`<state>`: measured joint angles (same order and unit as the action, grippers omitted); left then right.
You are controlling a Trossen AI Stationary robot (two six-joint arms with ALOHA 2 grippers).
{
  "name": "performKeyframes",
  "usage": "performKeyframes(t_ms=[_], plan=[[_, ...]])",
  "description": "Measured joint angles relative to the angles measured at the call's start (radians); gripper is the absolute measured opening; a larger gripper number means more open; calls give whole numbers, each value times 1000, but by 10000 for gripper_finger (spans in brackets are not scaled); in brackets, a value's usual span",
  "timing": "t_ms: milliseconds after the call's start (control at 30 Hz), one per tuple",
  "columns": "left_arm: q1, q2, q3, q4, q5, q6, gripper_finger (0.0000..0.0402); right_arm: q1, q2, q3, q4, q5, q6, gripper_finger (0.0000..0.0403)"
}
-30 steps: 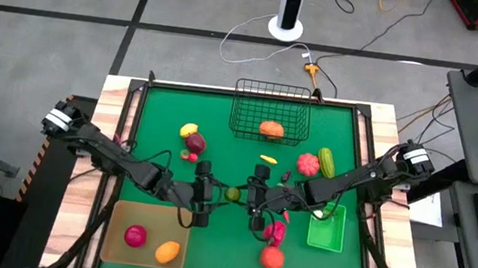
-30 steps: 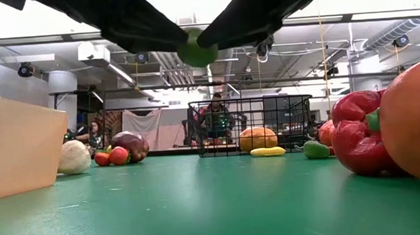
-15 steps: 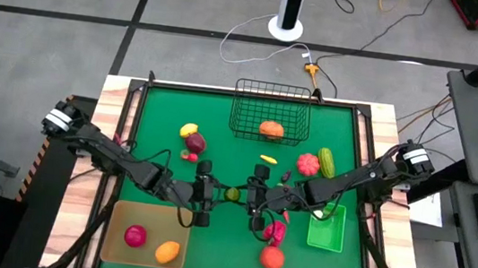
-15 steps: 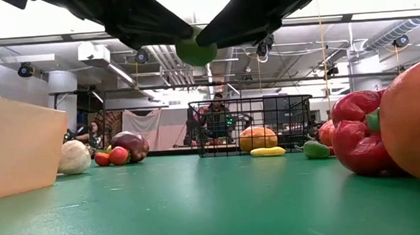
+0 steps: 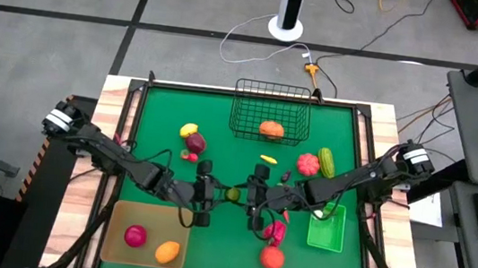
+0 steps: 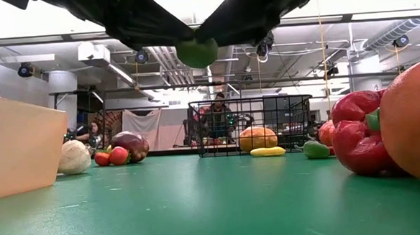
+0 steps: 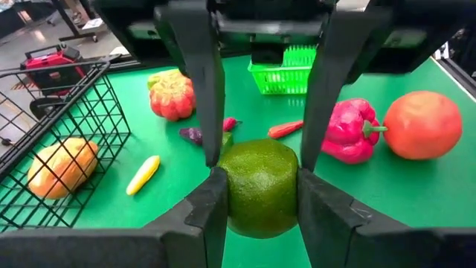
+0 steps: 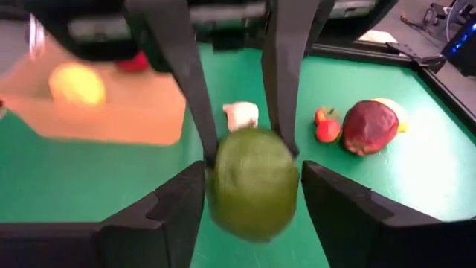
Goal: Sort produce into baskets
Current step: Put the green lime into the orange bin
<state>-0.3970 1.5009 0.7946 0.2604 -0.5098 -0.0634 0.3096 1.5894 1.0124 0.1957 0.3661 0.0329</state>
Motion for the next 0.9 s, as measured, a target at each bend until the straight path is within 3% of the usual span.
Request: performKeyframes(t_ms=[133,267,500,733,900], plan=[[-2,-7,56,-137,-1,-21,117,0,-8,1,-21,0,11,248],[-13,-8,180,-474,9,-129,117,0,-33,1,-55,0,21,275],[-73,-9,427,-1008,125,-328,116,0,-78,0,-132,0,56,302],[-172,-9,559,-1277,306,-524,116,0,-79,0,-147,0,77,308],[-238,-9,559,-1329,408,-700,116,0,-78,0,-147,0,86,300]])
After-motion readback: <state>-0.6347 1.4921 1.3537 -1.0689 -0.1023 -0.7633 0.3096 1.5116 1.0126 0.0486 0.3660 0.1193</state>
